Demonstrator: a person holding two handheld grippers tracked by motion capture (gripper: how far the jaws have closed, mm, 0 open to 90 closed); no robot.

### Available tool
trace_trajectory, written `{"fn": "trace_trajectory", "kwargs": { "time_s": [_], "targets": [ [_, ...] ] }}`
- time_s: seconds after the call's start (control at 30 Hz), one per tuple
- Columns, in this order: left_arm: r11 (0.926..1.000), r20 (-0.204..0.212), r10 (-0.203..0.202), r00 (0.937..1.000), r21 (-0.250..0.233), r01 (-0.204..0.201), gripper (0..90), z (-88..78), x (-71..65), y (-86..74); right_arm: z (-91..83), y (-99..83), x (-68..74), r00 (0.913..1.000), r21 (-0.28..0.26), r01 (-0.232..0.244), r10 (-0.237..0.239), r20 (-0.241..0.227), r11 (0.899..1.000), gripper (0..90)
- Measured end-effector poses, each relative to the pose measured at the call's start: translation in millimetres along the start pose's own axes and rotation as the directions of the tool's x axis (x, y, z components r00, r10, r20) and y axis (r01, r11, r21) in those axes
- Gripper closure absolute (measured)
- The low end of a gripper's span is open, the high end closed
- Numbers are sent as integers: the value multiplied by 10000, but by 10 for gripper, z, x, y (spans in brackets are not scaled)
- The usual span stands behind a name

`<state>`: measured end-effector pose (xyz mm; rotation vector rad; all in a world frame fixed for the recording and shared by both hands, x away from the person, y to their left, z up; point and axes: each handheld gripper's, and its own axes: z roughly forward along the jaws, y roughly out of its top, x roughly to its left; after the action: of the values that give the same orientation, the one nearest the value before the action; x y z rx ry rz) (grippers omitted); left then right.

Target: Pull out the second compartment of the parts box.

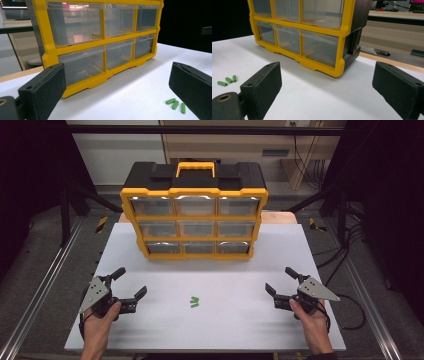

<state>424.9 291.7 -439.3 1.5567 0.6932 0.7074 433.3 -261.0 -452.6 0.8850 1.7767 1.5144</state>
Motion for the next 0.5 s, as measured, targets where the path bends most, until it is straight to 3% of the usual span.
{"fn": "trace_trajectory", "kwargs": {
  "time_s": [0.1,0.13,0.27,0.5],
  "targets": [
    [10000,6,63,10000,54,-63,9,6,-5,1,-2,-6,-9,10000,20,35,-35,69,10000,80],
    [9995,70,108,9999,299,-111,14,12,-23,5,-6,-7,-10,10000,-22,-5,5,59,10000,79],
    [9996,13,60,10000,290,-61,19,24,-44,21,7,-28,5,10000,84,-37,37,2,10000,78],
    [9982,-42,416,9991,433,-414,19,68,-122,49,-2,-17,17,9999,139,44,-45,108,9999,77]
  ]
}}
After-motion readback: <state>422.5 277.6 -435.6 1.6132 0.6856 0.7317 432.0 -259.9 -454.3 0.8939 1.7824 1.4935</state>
